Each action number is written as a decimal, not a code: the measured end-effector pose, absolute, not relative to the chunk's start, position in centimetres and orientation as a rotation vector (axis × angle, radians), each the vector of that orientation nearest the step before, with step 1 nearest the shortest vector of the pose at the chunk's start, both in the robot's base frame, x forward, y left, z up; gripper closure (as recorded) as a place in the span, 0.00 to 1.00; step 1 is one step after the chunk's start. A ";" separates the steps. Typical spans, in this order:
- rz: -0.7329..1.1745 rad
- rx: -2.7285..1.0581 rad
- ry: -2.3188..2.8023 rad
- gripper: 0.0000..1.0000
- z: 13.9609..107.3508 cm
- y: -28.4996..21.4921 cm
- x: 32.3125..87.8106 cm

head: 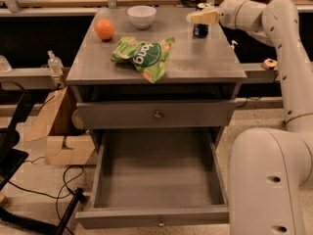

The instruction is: Place pepsi can into middle drawer

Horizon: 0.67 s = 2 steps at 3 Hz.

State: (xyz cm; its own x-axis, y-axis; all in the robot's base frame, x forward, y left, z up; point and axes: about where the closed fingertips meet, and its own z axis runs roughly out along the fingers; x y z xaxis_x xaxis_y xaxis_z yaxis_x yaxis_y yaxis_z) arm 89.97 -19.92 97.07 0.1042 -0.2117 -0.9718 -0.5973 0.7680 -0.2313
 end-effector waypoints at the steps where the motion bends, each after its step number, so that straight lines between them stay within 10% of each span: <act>1: 0.307 -0.691 1.447 0.00 98.5 -20.4 89.8; 2: 0.301 -0.678 1.459 0.00 98.2 -20.1 90.3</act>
Offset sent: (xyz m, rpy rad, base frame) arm 0.0092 -0.0041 0.0111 0.0061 -0.0095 -0.0488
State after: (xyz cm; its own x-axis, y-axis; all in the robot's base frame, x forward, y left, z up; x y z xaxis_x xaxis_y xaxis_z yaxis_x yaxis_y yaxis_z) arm 90.33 -20.08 98.22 0.1170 -0.2100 -0.9707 -0.5772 0.7810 -0.2385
